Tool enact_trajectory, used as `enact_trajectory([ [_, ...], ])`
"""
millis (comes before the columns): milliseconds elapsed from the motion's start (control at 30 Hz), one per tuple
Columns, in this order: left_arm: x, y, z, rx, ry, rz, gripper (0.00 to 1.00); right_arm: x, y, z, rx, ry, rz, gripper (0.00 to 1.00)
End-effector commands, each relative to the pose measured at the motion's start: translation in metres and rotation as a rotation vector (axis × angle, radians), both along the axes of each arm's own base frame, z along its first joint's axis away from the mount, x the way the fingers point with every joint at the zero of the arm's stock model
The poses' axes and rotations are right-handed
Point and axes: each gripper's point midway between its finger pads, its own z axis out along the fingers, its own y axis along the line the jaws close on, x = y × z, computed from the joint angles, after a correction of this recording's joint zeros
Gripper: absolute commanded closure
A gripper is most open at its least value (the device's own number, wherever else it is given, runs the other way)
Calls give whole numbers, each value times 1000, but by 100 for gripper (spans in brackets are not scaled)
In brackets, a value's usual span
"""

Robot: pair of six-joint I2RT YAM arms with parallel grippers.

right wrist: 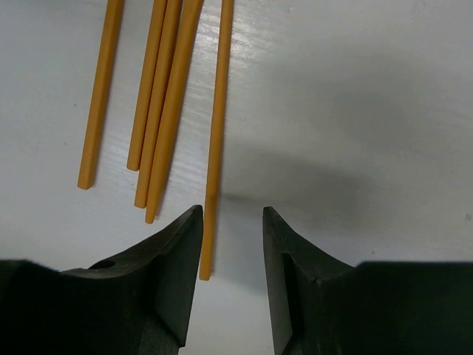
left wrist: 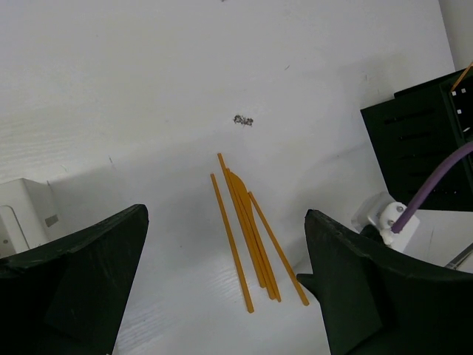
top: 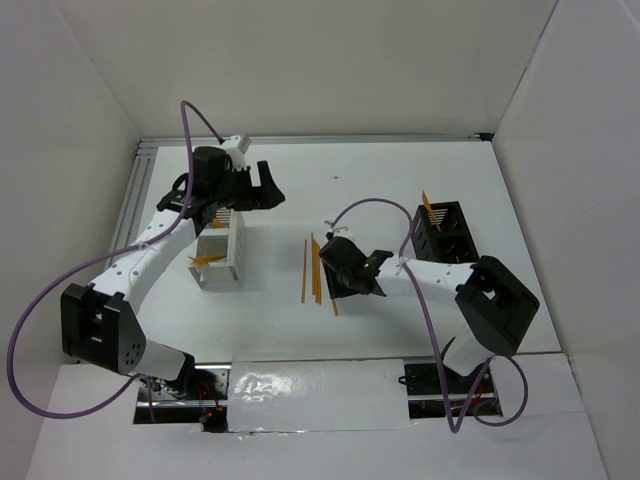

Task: Sort the eating utensils into containers

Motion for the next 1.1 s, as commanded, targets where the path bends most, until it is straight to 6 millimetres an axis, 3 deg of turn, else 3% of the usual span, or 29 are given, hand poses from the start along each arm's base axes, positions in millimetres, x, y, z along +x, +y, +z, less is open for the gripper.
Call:
enact_trajectory([
  [0,1,-9,3,-22,-8,-31,0,4,16,0,41,-18,33,55],
  [200,0,-11,-6,-14,16,-33,0,-4,19,-22,-2,18,54,59],
  [400,3,-16,-10,-22,29,-46,0,-14,3,-51,-84,64,38,75],
  [500,2,-22,-16,-15,43,-65,0,-23,-11,-67,-135,99,26,95],
  [600,3,-28,-22,3,57,-69,1,-27,-20,-71,-156,109,10,100],
  [733,-4,-50,-30,-42,108,-89,0,-22,-18,-51,-103,71,-28,100],
  [867,-12,-91,-54,-59,155,-140,0,0,-7,-7,44,-20,-105,100],
  [1067,-9,-126,-78,-83,250,-153,1,23,4,52,182,-136,-132,100],
])
